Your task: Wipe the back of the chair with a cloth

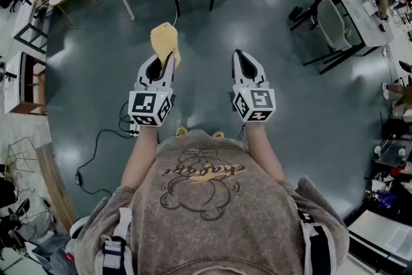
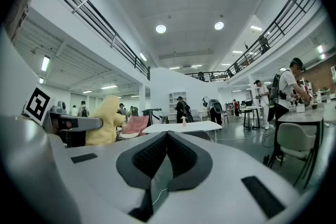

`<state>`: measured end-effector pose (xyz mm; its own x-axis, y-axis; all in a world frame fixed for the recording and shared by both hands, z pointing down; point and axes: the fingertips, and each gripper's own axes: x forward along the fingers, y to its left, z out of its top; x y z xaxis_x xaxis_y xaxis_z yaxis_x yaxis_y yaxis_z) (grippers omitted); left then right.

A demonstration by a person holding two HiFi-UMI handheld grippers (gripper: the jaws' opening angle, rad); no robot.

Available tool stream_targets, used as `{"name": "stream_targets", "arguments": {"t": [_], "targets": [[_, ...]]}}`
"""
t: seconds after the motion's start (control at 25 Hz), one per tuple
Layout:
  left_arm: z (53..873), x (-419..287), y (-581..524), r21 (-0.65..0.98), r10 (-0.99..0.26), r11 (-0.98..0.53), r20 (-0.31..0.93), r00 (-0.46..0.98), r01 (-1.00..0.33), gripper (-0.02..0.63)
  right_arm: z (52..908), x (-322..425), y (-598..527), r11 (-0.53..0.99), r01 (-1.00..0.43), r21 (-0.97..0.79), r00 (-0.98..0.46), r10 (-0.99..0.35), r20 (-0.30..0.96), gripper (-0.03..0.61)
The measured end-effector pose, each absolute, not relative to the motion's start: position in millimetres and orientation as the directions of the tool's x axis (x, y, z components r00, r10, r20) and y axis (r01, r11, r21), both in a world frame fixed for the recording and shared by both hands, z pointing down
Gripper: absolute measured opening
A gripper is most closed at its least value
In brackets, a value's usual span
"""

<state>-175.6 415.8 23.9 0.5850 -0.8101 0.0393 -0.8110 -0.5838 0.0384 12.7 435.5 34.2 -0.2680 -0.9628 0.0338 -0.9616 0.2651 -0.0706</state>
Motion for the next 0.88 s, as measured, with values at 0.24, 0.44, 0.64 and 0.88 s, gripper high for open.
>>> {"name": "stream_targets", "arguments": {"t": [0.24,0.44,0.64,0.88], "targets": [[25,-188,414,0.05,-0.814,-0.577,0.04,0.579,-0.815,0.058,37,6,435,0.258,-0.963,-0.08,-0.261,-0.965,0.037,0.025],[23,-206,407,0.039,-0.811,-0.582,0.048,0.583,-0.812,0.058,46,-5,435,0.248,-0.964,-0.098,-0.254,-0.966,0.054,0.026],[30,-234,403,0.057,-0.799,-0.599,0.016,0.601,-0.799,0.058,59,-32,442,0.245,-0.967,-0.072,-0.251,-0.965,0.075,0.025],[30,-238,393,0.064,-0.779,-0.625,0.003,0.627,-0.778,0.058,63,-30,443,0.199,-0.978,-0.053,-0.203,-0.975,0.086,0.026]]}}
